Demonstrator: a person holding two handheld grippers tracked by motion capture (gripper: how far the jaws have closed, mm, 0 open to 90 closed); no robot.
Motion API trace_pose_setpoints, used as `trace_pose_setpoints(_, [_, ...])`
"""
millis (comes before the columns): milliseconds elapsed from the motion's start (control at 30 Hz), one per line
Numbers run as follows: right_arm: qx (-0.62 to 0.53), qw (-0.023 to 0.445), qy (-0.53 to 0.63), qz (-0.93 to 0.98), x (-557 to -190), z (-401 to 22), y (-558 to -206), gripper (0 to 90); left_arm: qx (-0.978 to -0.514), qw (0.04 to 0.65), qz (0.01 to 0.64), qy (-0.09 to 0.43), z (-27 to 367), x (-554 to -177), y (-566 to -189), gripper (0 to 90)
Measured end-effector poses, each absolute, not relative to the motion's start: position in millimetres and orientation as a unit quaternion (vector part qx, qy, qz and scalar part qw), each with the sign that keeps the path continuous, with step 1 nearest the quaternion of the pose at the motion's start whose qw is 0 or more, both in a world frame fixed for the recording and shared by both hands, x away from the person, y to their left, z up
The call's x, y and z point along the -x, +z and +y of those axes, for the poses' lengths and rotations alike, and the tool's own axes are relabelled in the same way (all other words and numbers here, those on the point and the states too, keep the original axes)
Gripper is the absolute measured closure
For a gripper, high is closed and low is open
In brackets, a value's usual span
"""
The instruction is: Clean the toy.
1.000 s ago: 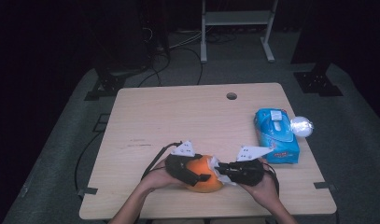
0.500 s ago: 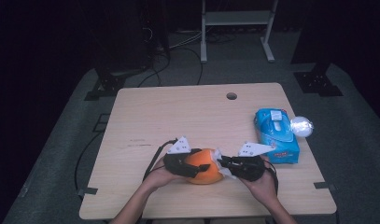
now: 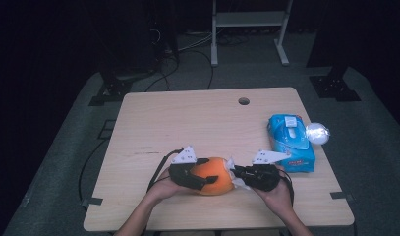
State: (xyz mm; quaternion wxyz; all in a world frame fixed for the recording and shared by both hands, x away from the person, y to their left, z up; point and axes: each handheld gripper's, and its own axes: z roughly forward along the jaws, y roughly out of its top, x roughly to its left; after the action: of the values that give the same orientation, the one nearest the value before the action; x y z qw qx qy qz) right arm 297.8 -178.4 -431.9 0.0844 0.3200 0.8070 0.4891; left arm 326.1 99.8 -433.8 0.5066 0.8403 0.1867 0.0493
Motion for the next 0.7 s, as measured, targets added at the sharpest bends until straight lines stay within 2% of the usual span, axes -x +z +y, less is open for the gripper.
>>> trace_pose_setpoints(167, [-0.34, 0.085, 0.458, 0.817, -302.0, -184.2, -438.6, 80.2, -0.837, 0.51, 0.193, 0.048, 99.5, -325.7, -434.7, 27.5])
trace_pose_setpoints(367, [-0.301, 0.093, 0.506, 0.803, -293.8, -171.8, -414.5, 80.2, -0.844, 0.502, 0.177, 0.062, 89.9, -320.0, -435.0, 25.7])
trace_pose_setpoints(533, [-0.316, 0.075, 0.486, 0.812, -298.4, -176.2, -429.4, 80.3, -0.846, 0.501, 0.175, 0.062, 90.2, -319.5, -436.1, 25.6])
trace_pose_setpoints(700, [-0.323, 0.091, 0.494, 0.802, -296.7, -181.7, -423.3, 80.5, -0.845, 0.5, 0.176, 0.065, 86.8, -318.9, -435.9, 25.1])
